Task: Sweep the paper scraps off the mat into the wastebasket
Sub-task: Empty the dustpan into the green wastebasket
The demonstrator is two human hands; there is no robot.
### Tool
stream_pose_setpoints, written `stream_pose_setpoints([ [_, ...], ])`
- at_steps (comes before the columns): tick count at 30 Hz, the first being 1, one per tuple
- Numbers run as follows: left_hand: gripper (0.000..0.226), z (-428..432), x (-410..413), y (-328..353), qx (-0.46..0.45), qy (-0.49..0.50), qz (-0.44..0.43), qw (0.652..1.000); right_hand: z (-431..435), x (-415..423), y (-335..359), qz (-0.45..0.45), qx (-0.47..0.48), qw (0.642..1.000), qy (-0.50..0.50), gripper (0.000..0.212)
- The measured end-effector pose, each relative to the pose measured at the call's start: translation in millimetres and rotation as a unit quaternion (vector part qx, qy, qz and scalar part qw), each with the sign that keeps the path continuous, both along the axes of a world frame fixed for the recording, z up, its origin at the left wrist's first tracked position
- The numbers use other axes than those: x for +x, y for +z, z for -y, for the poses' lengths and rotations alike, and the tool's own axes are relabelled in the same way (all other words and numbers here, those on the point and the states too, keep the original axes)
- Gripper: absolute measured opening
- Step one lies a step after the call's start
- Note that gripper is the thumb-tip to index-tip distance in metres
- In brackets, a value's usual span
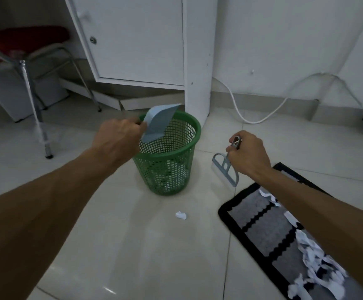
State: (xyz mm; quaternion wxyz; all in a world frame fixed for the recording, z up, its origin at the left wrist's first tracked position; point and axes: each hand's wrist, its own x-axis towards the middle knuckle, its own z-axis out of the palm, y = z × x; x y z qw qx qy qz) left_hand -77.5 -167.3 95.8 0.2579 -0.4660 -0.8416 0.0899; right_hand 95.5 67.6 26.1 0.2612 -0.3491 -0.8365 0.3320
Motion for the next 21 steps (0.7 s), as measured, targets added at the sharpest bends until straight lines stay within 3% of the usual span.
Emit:
stream_pose_setpoints([
  [5,0.034,-28,22,6,0.149,-0.125,0.004,0.981,-24,24,1,-0.011,0.023,0.999,-0.026,0.012],
  [9,0.031,-69,54,-8,0.195,-0.185,0.122,0.955,-49,59,-6,-0.002,0.053,0.997,-0.059,0.007],
  [12,0.024,-102,77,-41,0.114,-0.14,0.245,0.952,-71,90,-19,0.038,0.062,0.993,-0.089,0.008],
  [15,0.031,-131,91,-88,0.022,-0.093,0.351,0.931,-91,123,-32,0.08,0.064,0.988,-0.116,0.01],
  [21,0.04,-156,109,-171,-0.054,-0.023,0.478,0.876,-105,146,-72,0.133,0.048,0.987,-0.073,0.01],
])
